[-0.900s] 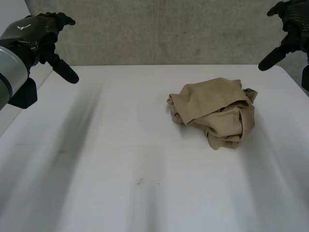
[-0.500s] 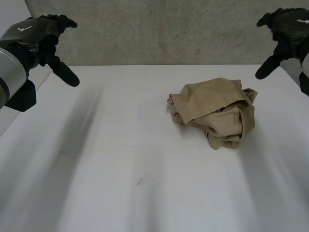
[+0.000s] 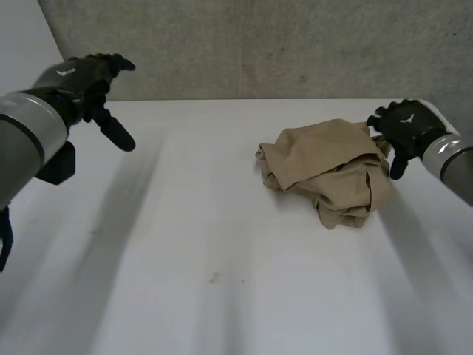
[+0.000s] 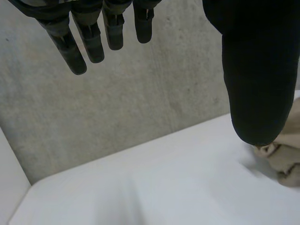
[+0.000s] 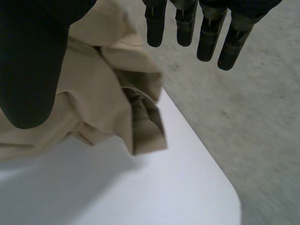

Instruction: Fold the shorts.

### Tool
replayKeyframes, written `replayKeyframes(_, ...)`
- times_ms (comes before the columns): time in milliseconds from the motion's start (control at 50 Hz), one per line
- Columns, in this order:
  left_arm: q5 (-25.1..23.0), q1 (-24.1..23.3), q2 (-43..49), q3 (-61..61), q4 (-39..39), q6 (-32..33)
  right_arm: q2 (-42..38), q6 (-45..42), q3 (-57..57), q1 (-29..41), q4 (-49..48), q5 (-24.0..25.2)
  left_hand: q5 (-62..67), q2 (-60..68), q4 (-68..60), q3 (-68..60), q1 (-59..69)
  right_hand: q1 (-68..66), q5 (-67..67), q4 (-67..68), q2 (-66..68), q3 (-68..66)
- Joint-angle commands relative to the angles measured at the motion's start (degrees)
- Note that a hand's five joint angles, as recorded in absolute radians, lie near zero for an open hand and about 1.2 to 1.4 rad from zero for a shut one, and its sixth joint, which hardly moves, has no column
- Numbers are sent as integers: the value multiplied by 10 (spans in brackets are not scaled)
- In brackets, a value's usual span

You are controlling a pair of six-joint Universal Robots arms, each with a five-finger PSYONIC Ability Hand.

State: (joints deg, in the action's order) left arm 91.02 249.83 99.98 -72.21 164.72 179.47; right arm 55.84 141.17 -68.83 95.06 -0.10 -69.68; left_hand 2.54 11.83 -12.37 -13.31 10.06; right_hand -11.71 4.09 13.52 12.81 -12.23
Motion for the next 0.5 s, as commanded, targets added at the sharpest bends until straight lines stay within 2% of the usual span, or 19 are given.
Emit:
replayKeyframes(20, -13, -41, 42, -15, 38, 3, -52, 31, -14, 4, -60, 53, -25, -18, 24, 33, -1, 17, -41, -35, -28, 22)
replayKeyframes(100, -49, -57, 63, -37, 80, 4, -66, 63, -14, 6, -68, 55, -25, -18, 24, 33, -1, 5, -29, -23, -16, 10)
replayKeyframes(120, -58, -57, 67, -47, 94, 4, -65, 70, -14, 6, -70, 55, -25, -18, 24, 33, -1, -65, 42, 47, 54, -60)
replayKeyframes(140, -62, -57, 69, -50, 100, 4, -65, 82, -14, 7, -75, 57, -25, -18, 24, 33, -1, -363, 339, 344, 352, -357)
replayKeyframes(180, -65, -58, 71, -56, 113, 6, -62, 91, -14, 7, -73, 60, -25, -18, 24, 33, -1, -681, 657, 663, 670, -676)
replayKeyframes(260, -64, -57, 71, -55, 117, 6, -33, 100, -32, 36, -67, 68, -25, -18, 24, 33, -1, -683, 659, 665, 672, -678)
replayKeyframes(360, -62, -53, 66, -49, 118, 4, 49, 97, -88, 127, -58, 63, -25, -18, 24, 33, -1, -683, 659, 665, 672, -678)
replayKeyframes(420, -62, -42, 64, -47, 118, 4, 65, 96, -106, 169, -56, 60, -25, -18, 24, 33, -1, -683, 659, 665, 672, -678)
replayKeyframes(500, -56, -29, 60, -44, 118, 4, 74, 101, -123, 265, -54, 57, -25, -18, 24, 33, -1, -683, 659, 665, 672, -678)
